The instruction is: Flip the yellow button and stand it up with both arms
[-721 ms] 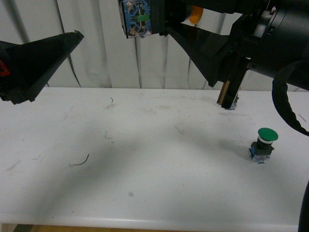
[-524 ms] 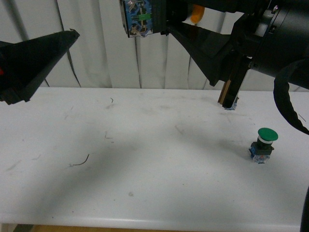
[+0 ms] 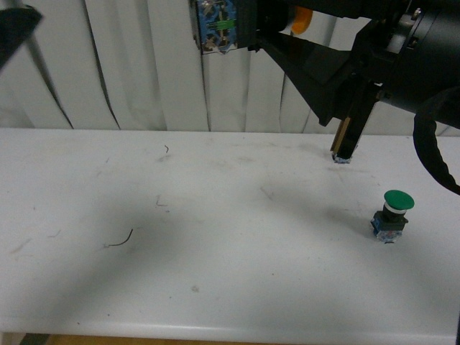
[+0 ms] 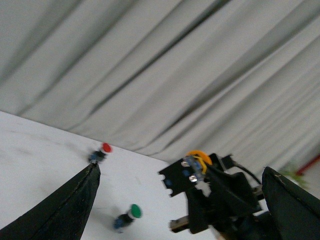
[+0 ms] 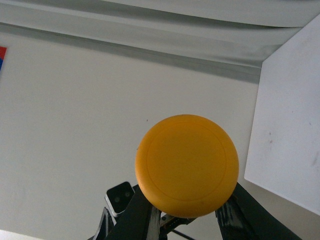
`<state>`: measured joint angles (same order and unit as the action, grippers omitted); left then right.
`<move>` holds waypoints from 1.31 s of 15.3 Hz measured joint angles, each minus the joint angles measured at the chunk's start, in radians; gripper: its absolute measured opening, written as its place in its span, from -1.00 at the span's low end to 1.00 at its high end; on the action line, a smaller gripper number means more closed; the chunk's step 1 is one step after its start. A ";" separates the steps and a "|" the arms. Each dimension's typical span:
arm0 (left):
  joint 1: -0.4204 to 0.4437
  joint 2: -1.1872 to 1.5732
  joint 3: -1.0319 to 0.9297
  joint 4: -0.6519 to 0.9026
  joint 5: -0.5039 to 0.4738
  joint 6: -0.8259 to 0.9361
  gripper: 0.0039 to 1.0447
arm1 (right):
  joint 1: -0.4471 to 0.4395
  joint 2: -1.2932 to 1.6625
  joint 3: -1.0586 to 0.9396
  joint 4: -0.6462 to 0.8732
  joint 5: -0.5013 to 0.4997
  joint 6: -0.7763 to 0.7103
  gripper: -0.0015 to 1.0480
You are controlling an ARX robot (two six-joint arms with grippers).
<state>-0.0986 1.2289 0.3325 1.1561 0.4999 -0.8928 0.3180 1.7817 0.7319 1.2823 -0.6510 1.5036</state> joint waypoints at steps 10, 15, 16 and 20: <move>0.001 -0.755 -0.125 -0.887 -0.591 0.866 0.18 | -0.010 0.005 0.010 0.000 -0.010 -0.020 -0.51; 0.096 -0.871 -0.222 -0.905 -0.500 0.875 -0.97 | -0.004 0.004 0.010 0.000 -0.012 -0.038 -0.51; 0.097 -0.890 -0.241 -0.917 -0.500 0.877 -0.97 | -0.004 0.003 0.010 0.002 -0.012 -0.039 -0.51; 0.097 -0.968 -0.275 -0.951 -0.500 0.878 -0.97 | -0.005 0.003 0.010 0.000 -0.013 -0.038 -0.52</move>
<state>-0.0017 0.2611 0.0574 0.2047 -0.0006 -0.0151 0.3126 1.7851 0.7414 1.2827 -0.6640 1.4654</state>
